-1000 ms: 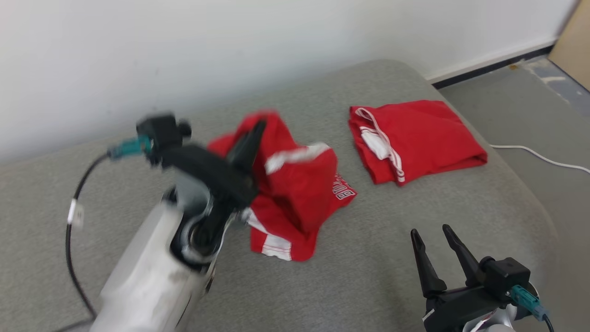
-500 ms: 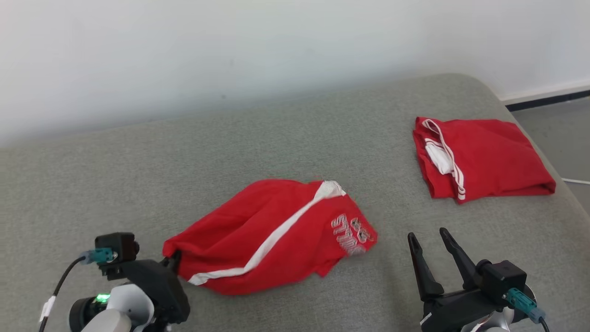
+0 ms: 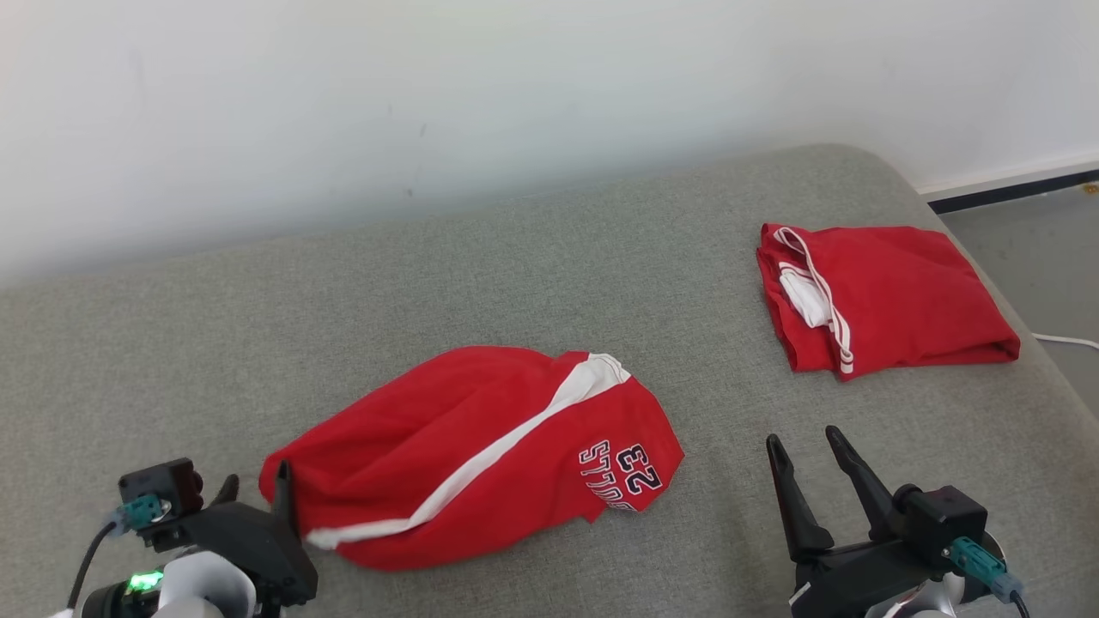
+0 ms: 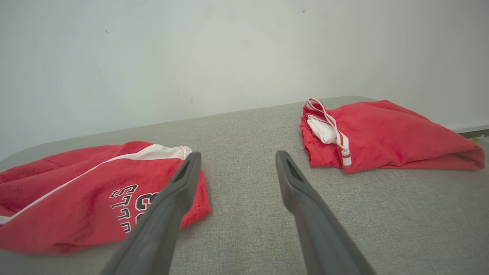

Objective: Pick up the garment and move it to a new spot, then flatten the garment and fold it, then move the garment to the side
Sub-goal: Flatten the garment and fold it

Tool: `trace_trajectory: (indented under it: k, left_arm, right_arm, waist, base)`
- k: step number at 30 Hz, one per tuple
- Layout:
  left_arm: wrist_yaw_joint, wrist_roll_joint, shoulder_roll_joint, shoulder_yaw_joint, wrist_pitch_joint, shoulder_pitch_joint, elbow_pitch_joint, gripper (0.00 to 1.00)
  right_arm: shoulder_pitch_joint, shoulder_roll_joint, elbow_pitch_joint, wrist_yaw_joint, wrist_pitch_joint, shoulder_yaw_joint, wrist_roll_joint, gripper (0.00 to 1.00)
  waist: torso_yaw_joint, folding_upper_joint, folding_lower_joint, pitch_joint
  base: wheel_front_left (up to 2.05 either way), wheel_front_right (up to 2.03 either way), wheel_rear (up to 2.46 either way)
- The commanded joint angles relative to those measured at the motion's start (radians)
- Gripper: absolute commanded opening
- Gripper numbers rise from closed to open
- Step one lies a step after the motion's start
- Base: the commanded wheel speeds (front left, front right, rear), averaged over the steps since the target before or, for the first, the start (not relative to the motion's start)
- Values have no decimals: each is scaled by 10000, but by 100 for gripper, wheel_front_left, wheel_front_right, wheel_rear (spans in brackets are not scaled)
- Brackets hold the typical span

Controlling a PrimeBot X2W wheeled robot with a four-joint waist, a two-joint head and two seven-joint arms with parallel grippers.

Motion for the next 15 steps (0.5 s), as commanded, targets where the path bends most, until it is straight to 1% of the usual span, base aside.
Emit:
trace_trajectory:
  k: [1,4,6,9,11,12,15]
  left_arm:
    - [52,80,-108,96,-381,191,43,100]
    - [107,99,-238,256,-1072,483,12,100]
    - [24,12,-410,441,-1631,716,-135,100]
    - [-130,296,-505,733,-2176,1168,-522,100]
    - [-297,616,-581,956,-2277,1564,-907,100]
    - [-382,909,-595,1229,-2296,1705,-1239,100]
    - [-708,2030,-920,2092,-2299,2440,-2327,100]
  right_arm:
    - [99,-71,-17,-26,3,-73,95,100]
    - [195,-116,-43,-26,3,-187,91,100]
    - [209,-132,-76,-26,4,-284,40,100]
    - [225,-183,-151,-26,45,-390,-40,100]
    - [245,-216,-186,-26,48,-460,-58,100]
    - [251,-224,-208,-26,58,-467,-66,100]
    - [248,-263,-252,-26,131,-473,-83,100]
  waist:
    - [18,0,0,-29]
    - [105,0,0,-84]
    - [194,0,0,-120]
    - [349,0,0,-200]
    - [479,0,0,-267]
    - [532,0,0,-295]
    - [716,0,0,-394]
  base:
    - [0,0,0]
    - [0,0,0]
    - [0,0,0]
    - [0,0,0]
    - [0,0,0]
    - [0,0,0]
    - [0,0,0]
